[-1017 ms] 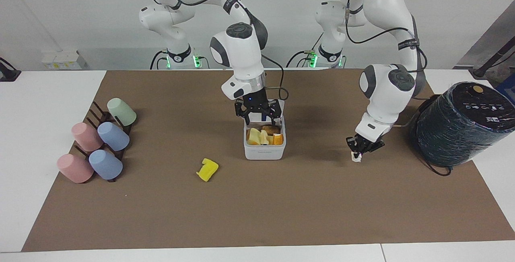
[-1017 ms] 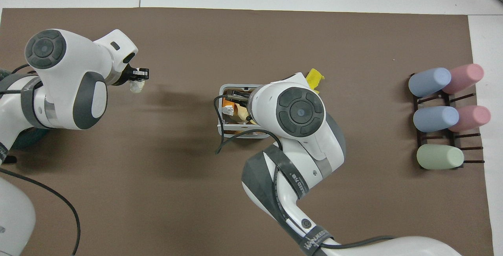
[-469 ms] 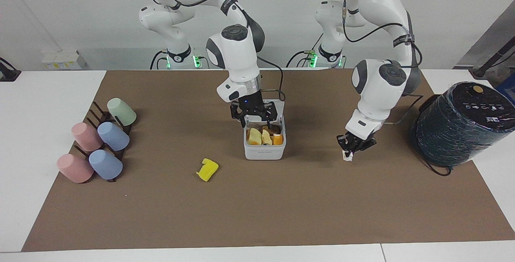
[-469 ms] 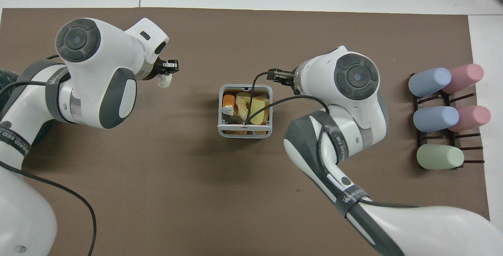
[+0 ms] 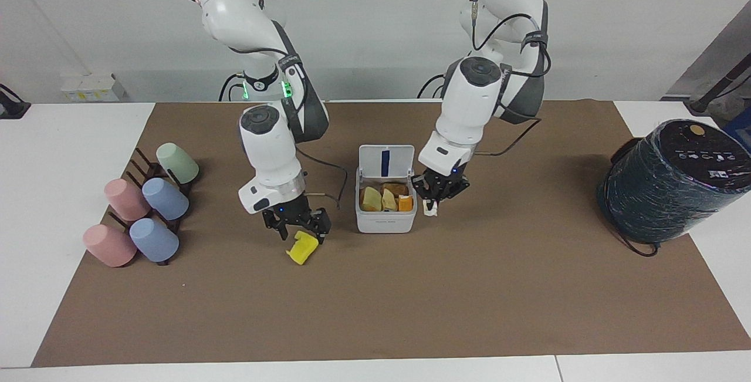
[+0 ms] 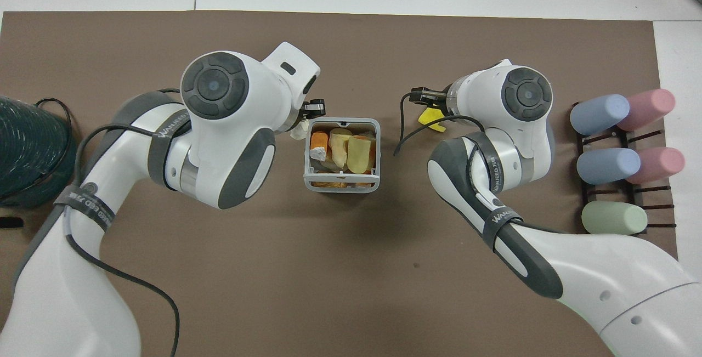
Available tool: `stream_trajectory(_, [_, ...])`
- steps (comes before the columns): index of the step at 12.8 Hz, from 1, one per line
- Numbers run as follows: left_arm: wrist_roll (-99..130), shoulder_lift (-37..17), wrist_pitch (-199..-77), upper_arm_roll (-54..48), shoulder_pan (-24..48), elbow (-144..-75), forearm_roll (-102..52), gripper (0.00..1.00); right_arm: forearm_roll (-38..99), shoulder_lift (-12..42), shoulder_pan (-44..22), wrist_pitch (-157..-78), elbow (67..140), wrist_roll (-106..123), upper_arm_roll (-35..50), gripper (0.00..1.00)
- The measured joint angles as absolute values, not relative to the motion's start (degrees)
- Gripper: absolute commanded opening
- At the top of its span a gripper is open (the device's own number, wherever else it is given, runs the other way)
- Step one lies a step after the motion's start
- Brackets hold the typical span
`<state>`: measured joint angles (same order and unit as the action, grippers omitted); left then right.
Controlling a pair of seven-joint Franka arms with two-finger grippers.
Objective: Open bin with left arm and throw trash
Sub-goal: 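Drop the paper into the bin while the right gripper grasps the yellow scrap, then carry the yellow scrap over the bin while the left gripper returns to rest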
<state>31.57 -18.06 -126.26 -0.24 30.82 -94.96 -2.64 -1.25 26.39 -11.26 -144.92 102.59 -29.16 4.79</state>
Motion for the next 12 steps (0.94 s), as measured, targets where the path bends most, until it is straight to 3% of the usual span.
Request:
stream_trajectory(1, [32.60, -18.08, -126.24, -0.27, 32.09, -94.93, -2.64, 0.00, -1.25, 27.06, -10.94, -146.00, 103.43, -28.61, 4.79, 1.00])
stream_trajectory(2, [33.34, -18.11, -126.21, -0.29, 33.19, -94.93, -2.64, 0.11, -1.26, 27.36, -10.85, -146.58, 104.20, -28.45, 4.79, 0.78])
stream_trajectory(3, [34.04, -18.14, -126.19, -0.27, 34.12, -94.93, -2.66, 0.48, -1.41, 27.40, -10.88, -146.82, 104.65, -28.39, 4.81, 0.48])
stream_trajectory(5, [35.03, -18.16, -126.19, -0.28, 35.09, -94.92, -2.67, 0.69, -1.62, 27.39, -10.88, -147.05, 104.91, -28.34, 4.85, 0.04])
stream_trajectory(8, [35.11, -18.16, -125.84, 0.06, 35.05, -94.65, -2.67, 0.89, -1.69, 27.39, -10.89, -147.09, 105.28, -28.32, 4.87, 0.00])
stream_trajectory(12, [35.11, -18.10, -120.17, 1.17, 34.60, -90.60, -2.67, 0.87, -1.71, 27.38, -10.88, -147.12, 105.34, -28.31, 4.87, 0.00])
